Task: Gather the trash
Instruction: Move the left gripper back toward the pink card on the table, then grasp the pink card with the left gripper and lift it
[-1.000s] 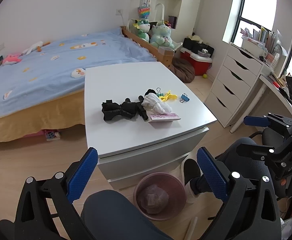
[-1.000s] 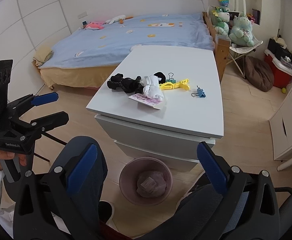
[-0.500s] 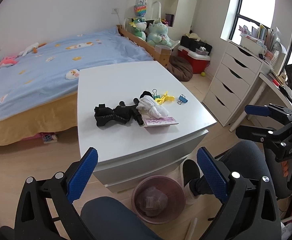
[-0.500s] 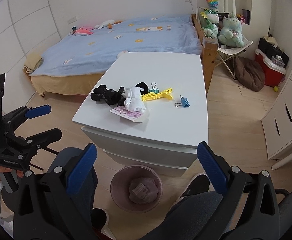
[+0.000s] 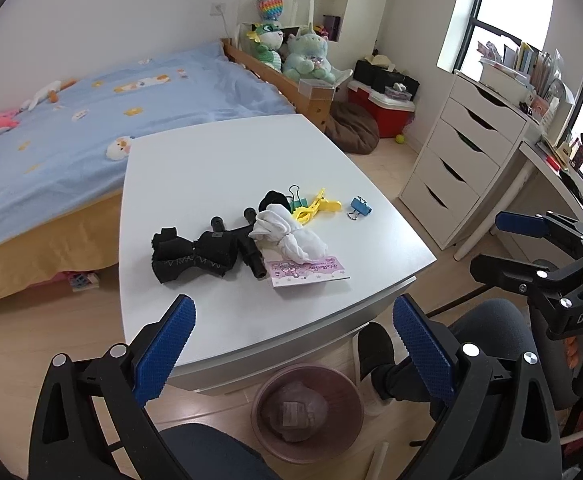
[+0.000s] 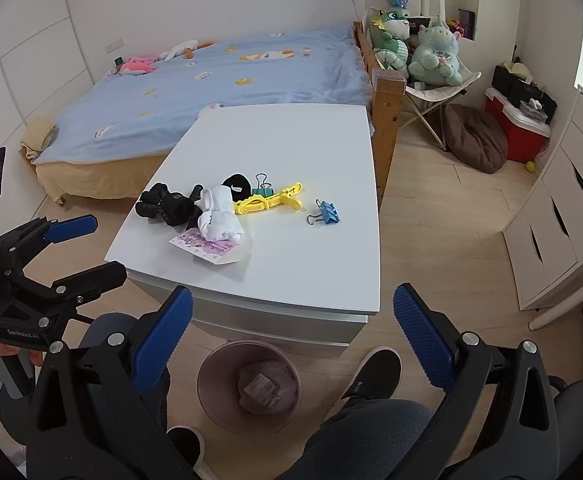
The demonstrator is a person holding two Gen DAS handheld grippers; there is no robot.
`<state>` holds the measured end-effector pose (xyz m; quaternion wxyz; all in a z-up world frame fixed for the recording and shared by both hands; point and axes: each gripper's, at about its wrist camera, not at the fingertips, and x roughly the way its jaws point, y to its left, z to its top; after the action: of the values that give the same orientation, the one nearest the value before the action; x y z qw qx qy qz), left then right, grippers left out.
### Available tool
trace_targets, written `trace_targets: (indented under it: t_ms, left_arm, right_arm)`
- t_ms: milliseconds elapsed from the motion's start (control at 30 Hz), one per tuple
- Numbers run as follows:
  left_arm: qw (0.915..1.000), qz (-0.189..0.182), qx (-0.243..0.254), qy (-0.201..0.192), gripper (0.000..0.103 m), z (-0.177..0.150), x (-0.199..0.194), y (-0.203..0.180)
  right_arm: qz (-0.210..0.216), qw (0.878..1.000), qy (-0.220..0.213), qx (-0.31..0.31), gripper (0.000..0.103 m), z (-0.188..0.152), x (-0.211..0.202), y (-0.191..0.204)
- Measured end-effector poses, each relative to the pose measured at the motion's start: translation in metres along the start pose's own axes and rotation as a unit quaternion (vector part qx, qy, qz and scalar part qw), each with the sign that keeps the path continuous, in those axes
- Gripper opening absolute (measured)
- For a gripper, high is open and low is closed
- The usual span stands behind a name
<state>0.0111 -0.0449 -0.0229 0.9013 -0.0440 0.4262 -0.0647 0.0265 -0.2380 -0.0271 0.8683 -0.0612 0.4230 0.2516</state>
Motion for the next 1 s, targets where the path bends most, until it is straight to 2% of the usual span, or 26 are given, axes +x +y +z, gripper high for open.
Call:
trace_targets:
  t_ms: [267,533,867,900,967,1000]
  left_arm:
    - [0.9992,-0.004,-0.010,0.037,0.095,0.014,0.034,-0.003]
    - [0.9975,0.018,-0.002,0.068,0.095,0.017,0.068,-0.012]
    - [0.9968,0.034,0.007,0.071,0.095,0.016,0.086,-0.019]
    - [0.9968,0.035,0.009,0.071,0.093,0.016,0.086,-0.018]
    - [0.9965,0.035,0.010,0.076,0.079,0.016,0.088,-0.018]
    - [0.9963,0.035,0.009,0.078,0.077,0.016,0.089,-0.018]
  right_arm:
    - [-0.003,1.000,0.009,0.004,0.098,-0.003,0.004,-0.007]
    - [-0.004,1.000,0.013,0.010,0.098,-0.003,0.005,-0.017]
    - [0.000,1.000,0.015,0.020,0.098,-0.005,0.006,-0.026]
    - [0.001,1.000,0.015,0.022,0.098,-0.006,0.006,-0.026]
    - [0.002,1.000,0.016,0.024,0.098,-0.006,0.006,-0.027]
    - [0.002,1.000,0.016,0.023,0.098,-0.007,0.006,-0.027]
